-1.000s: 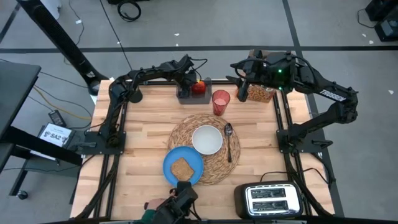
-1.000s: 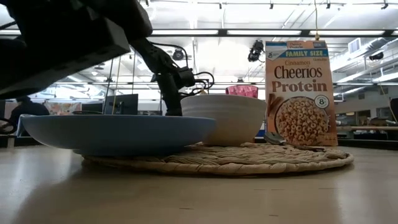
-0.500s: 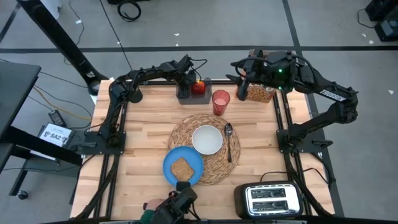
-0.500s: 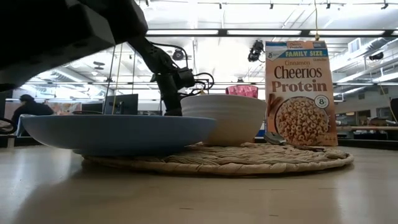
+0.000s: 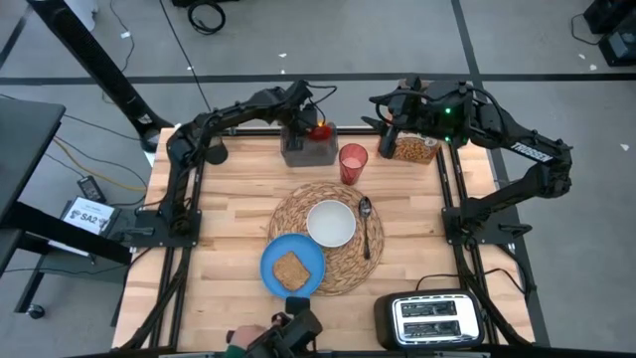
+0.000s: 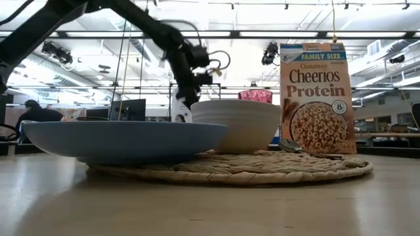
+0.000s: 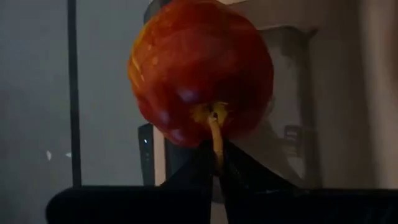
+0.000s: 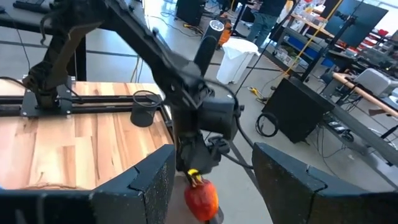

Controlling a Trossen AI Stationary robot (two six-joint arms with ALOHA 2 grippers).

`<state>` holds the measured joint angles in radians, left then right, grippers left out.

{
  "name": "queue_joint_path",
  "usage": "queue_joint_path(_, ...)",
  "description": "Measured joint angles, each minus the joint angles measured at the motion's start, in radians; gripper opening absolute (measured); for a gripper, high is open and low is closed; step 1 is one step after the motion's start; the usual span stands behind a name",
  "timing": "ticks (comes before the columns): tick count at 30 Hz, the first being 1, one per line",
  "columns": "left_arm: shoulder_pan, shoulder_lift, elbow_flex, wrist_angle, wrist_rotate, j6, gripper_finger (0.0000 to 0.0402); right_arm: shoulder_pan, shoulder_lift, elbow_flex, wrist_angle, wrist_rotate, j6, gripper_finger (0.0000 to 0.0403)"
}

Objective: Arrange a breakfast setting
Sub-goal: Put the red apple on the brown tablemat to the top left of the white bowl

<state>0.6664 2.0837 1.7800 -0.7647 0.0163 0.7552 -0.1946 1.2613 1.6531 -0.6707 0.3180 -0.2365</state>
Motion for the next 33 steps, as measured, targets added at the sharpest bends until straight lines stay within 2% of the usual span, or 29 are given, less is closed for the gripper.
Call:
queue_joint_path(6,-0.057,-0.048,0.156,-0.335,-0.014,-0.045,0.0018,0.002,0.000,0.000,-0.026,-0.022,-0.006,0.0219)
queue_joint_path(11,-0.125,-0.080,0.271,-0.623,-0.011,-0.212,0.0018,0.028,0.000,0.000,-0.073,-0.060,-0.001,0.0219)
queue_joint_path(15,-0.178,-0.083,0.307,-0.790,0.019,-0.365,0.0019,0.057,0.000,0.000,-0.090,-0.061,0.010,0.0219)
queue_joint_path(20,-0.256,-0.083,0.307,-0.801,0.041,-0.542,0.0019,0.092,0.000,0.000,-0.091,-0.061,0.071,0.0219)
queue_joint_path(30,-0.365,-0.082,0.305,-0.806,0.042,-0.700,0.0020,0.199,0.018,0.001,-0.095,-0.058,0.231,0.0219)
queue_joint_path(33,-0.386,-0.082,0.252,-0.806,0.043,-0.724,0.0019,0.242,0.039,0.001,-0.092,-0.049,0.288,0.0219)
